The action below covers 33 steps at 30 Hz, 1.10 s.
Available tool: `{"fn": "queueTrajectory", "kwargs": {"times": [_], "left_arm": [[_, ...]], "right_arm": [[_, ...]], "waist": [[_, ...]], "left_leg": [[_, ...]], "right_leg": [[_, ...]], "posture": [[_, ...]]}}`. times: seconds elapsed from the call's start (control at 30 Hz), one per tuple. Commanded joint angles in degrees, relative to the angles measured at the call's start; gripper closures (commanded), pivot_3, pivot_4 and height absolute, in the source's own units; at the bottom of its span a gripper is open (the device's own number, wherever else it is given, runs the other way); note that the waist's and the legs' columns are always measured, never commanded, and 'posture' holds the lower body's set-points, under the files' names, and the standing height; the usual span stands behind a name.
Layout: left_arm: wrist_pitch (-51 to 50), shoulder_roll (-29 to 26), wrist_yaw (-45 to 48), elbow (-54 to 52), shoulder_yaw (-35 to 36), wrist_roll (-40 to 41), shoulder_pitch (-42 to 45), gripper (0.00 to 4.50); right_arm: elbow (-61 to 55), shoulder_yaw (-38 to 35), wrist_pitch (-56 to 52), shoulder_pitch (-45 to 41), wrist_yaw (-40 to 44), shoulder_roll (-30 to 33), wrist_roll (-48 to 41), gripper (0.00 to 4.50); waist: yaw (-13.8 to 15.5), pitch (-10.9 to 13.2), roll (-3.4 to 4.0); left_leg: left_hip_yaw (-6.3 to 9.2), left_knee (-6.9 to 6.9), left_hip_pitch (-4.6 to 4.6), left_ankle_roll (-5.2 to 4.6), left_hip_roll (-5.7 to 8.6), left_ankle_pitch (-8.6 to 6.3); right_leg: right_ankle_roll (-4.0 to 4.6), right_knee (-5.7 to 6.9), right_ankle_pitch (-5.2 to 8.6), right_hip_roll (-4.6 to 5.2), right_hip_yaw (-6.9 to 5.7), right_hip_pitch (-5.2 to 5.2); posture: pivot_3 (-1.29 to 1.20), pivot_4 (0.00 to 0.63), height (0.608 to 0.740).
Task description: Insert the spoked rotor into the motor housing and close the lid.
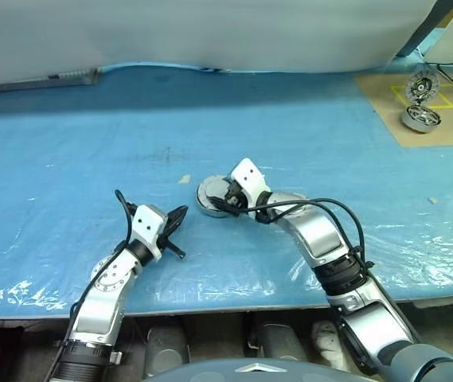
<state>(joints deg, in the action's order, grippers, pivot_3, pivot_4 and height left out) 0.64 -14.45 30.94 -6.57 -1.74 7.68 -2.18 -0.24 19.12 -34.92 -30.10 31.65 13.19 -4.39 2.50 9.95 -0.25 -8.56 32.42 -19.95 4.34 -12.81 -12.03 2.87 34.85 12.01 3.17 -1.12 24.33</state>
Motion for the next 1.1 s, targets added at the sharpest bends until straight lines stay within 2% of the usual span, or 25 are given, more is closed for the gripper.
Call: {"fn": "queueTrajectory", "kwargs": {"times": [0.03,0.33,0.67,1.1], "left_arm": [[1.64,-0.23,-0.19,-0.33,-0.05,0.39,-0.11,4.50],[1.38,0.05,-0.69,-0.57,-0.50,0.27,-0.43,4.50],[-0.21,-0.17,-1.48,-2.44,-0.87,0.53,-0.58,4.50],[-1.30,-0.50,-1.41,-2.69,-0.66,0.95,0.17,4.50]], "right_arm": [[-2.47,0.09,-4.43,-0.80,-0.59,-1.69,-0.66,1.55],[-3.43,2.33,-9.09,-1.42,-3.91,-3.82,2.07,1.55],[-0.18,3.75,-6.06,1.49,-7.66,-6.21,5.03,1.55],[5.15,2.53,-1.62,0.56,-3.33,-1.96,5.67,1.55]], "waist": [[-0.09,0.00,0.00],[-0.15,-0.01,0.01],[-0.27,-0.07,0.04],[-0.18,-0.39,0.17]], "left_leg": [[0.00,0.00,0.00,0.00,0.00,0.00],[0.00,-0.01,0.02,0.01,0.00,0.00],[-0.01,0.00,0.20,0.02,0.00,0.00],[-0.01,0.00,0.29,0.02,0.04,0.00]], "right_leg": [[0.00,0.00,0.00,0.00,0.00,0.00],[0.00,0.00,0.00,0.00,0.00,0.00],[0.00,0.09,0.00,-0.01,0.05,-0.09],[-0.01,0.09,0.00,0.00,0.09,-0.20]], "posture": [[0.00,0.150,0.740],[0.00,0.150,0.740],[0.00,0.150,0.740],[0.00,0.150,0.740]]}}
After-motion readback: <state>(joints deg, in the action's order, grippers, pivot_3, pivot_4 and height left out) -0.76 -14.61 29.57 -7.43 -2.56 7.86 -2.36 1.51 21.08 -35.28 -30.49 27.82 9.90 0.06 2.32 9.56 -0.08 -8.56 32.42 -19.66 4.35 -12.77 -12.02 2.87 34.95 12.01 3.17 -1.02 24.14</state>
